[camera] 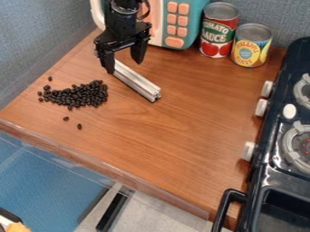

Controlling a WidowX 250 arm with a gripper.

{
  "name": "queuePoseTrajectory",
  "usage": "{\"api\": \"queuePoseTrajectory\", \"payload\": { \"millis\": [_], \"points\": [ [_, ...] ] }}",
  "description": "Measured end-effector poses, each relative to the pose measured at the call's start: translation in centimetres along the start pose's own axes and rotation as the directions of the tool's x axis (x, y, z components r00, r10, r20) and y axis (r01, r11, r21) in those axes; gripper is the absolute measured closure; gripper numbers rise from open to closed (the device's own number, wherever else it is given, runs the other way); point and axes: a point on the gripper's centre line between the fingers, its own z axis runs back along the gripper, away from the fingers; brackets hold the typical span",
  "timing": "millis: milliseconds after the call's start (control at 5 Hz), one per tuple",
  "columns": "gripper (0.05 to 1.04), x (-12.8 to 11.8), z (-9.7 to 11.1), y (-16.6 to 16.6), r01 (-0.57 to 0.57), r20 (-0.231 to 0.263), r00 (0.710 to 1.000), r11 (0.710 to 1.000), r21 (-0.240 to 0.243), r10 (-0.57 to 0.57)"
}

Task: Sweep into pile

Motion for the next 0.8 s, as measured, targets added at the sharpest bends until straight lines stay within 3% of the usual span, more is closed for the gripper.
{"api": "queuePoseTrajectory", "payload": {
  "millis": [200, 400, 800],
  "points": [
    [0.085, -0.6, -1.6, 0.2, 0.002, -0.026, 1.000, 0.999, 0.035, -0.001],
    [0.085, -1.2, -1.8, -0.2, 0.011, -0.023, 1.000, 0.999, 0.042, -0.010],
    [0.085, -1.5, -1.8, -0.4, -0.023, -0.067, 0.997, 0.999, 0.023, 0.025]
  ]
}}
